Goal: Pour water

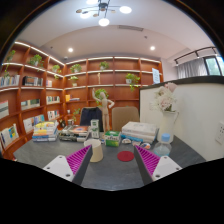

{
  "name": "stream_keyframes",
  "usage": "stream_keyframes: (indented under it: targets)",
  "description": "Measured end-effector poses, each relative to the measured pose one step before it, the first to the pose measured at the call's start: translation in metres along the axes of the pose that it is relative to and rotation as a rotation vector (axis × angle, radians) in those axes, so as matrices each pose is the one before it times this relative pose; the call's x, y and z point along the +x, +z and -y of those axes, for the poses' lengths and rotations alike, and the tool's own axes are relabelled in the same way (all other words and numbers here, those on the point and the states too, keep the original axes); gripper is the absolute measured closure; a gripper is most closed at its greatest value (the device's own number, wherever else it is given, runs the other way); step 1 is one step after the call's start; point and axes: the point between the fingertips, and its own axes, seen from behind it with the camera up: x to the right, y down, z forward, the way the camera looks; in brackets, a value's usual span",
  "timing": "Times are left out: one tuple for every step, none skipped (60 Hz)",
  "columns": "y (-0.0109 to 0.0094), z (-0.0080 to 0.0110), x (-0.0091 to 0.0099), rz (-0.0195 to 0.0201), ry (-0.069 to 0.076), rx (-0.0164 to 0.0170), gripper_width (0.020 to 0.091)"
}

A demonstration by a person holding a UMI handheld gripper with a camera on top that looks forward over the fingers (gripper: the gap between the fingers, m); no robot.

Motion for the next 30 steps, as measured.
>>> stream_keyframes:
  targets:
    - [0.00004,-0.00248,0.00146,-0.00052,0.0038,-0.00427,0.0254]
    - [0.00023,-0.00334,0.00302,-0.00119,0.005,-0.0021,0.0251]
    - [0.00109,-0.00599,0.00656,-0.00185,0.0046,-0.00035,0.0253]
    - [0.00092,-0.00484,0.00569,-0.00271,0.0035,-0.00088,0.0253]
    - [0.00084,-0.00436,0.00579,-0.00358,0.0015,-0.00204,0.0252]
    - [-0.00164,0.01244,-0.01067,-0.00759,-0.0013,-0.00641,0.0253]
    - [0.00438,-0.01936,0.02111,-0.00177,-0.0026,-0.00006,0.0253]
    - [0.00092,-0.00545,0.00788,-0.00758,-0.0042,-0.00363,0.0254]
    - [0.00105,-0.00473,0.00806,-0.01115,-0.0036,-0.00339,0.0253]
    - [0.0011,-0.00439,0.00817,-0.0134,-0.0027,-0.00204,0.0253]
    - [0.00114,-0.00319,0.00755,-0.01358,-0.0023,0.00093,0.0252]
    - [0.00113,-0.0022,0.00706,-0.01218,-0.0039,0.0028,0.0253]
    - [0.00134,-0.00199,0.0065,-0.01058,-0.0049,0.00371,0.0252]
    - [0.0013,-0.00198,0.00619,-0.01047,-0.0052,0.00307,0.0253]
    - [0.00111,-0.00189,0.00624,-0.01157,-0.005,0.0021,0.0253]
    - [0.00152,-0.00182,0.00665,-0.01254,-0.0045,0.00188,0.0254]
    - [0.00179,-0.00182,0.00667,-0.0127,-0.0035,0.00142,0.0253]
    - [0.00203,-0.00151,0.00613,-0.01201,-0.003,0.00195,0.0253]
    - [0.0019,-0.00101,0.00595,-0.01134,-0.0018,0.00177,0.0252]
    - [0.00213,-0.00087,0.00533,-0.00954,-0.0009,0.00239,0.025]
    - [0.00202,-0.00044,0.00467,-0.00686,-0.0011,0.00317,0.0251]
    - [0.00231,-0.00045,0.00437,-0.00536,-0.0017,0.00367,0.025]
    - [0.00257,-0.00057,0.00443,-0.00531,-0.0019,0.00326,0.0253]
    - [0.00268,-0.00078,0.00429,-0.00532,-0.0016,0.00201,0.0252]
    - [0.00308,-0.00071,0.00448,-0.00512,-0.0009,0.00128,0.0252]
    - [0.00326,-0.00049,0.00425,-0.00392,-0.0007,0.00162,0.0253]
    - [0.00354,-0.00063,0.00378,-0.00318,-0.0004,0.00216,0.0253]
    - [0.00378,-0.00046,0.00361,-0.00252,-0.0005,0.00206,0.0251]
    - [0.00385,-0.00083,0.00356,-0.00205,-0.0008,0.00101,0.0254]
    - [0.00444,-0.00116,0.00382,-0.00298,-0.0004,0.00006,0.0253]
